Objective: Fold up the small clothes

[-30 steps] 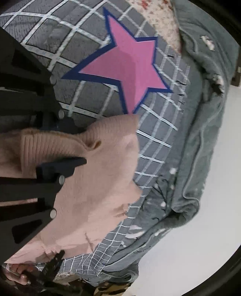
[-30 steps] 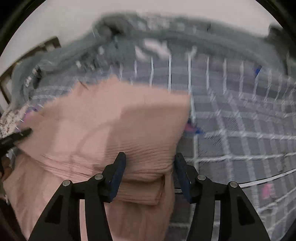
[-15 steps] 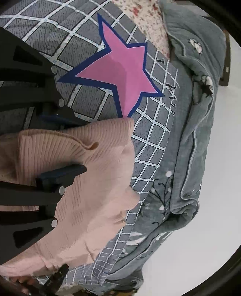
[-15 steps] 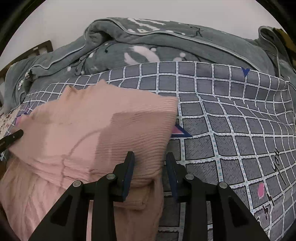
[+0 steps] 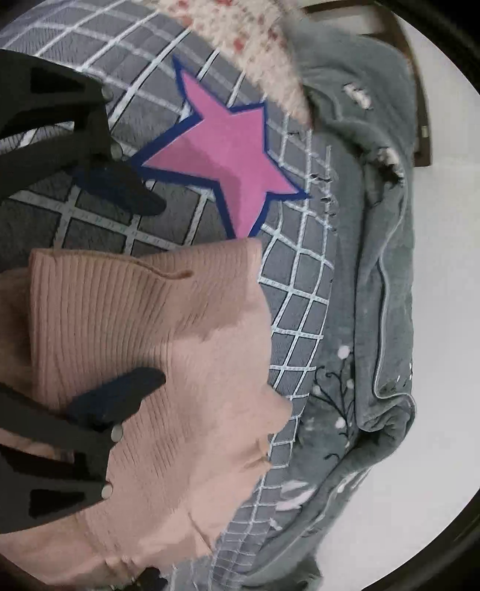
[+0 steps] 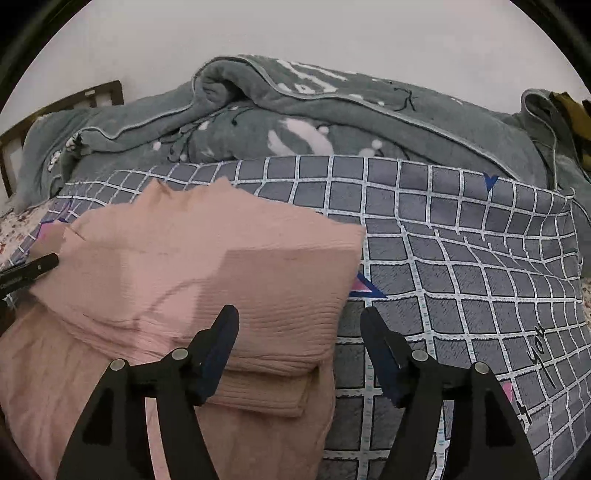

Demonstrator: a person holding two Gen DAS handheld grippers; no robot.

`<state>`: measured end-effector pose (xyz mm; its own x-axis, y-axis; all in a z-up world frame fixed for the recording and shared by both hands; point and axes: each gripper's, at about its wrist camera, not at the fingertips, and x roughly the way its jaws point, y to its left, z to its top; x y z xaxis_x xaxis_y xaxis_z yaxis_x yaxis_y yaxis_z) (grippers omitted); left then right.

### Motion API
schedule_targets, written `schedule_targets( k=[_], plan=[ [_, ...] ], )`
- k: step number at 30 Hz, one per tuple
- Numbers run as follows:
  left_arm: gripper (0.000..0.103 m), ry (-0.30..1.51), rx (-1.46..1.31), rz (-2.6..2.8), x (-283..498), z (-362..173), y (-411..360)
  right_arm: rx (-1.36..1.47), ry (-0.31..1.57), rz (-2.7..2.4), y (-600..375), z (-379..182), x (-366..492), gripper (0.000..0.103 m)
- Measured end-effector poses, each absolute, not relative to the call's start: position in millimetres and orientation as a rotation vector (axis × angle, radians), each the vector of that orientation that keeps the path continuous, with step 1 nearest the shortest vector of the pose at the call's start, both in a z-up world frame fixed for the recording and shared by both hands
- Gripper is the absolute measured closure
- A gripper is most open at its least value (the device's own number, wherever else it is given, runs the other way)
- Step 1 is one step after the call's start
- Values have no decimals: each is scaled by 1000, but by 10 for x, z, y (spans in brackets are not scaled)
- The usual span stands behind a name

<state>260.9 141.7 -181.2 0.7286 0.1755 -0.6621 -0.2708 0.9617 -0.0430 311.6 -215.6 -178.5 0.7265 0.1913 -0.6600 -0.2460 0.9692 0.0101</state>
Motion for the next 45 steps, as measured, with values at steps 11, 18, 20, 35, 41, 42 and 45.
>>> schedule_targets(
  k=[11,18,20,35,41,42,45],
  plan=[
    [19,722,-149,235,2604,-1815,1455,-93,719,259,-2134,-1759,3103,36],
    [21,733,-179,219,2621,-1839,1496,-72,718,314,-2148,-1738,3084,35],
    [21,741,-198,206,2630,-1853,1526,-65,719,308,-2156,-1740,3085,35],
    [21,743,-214,197,2643,-1874,1543,-69,806,337,-2101,-1826,3152,22],
    [21,743,-214,197,2644,-1875,1544,-60,809,315,-2141,-1807,3173,20],
    [21,744,-214,197,2644,-1874,1545,-60,806,315,-2145,-1805,3165,20],
    [21,743,-214,197,2645,-1876,1544,-56,781,315,-2157,-1783,3134,20]
  ],
)
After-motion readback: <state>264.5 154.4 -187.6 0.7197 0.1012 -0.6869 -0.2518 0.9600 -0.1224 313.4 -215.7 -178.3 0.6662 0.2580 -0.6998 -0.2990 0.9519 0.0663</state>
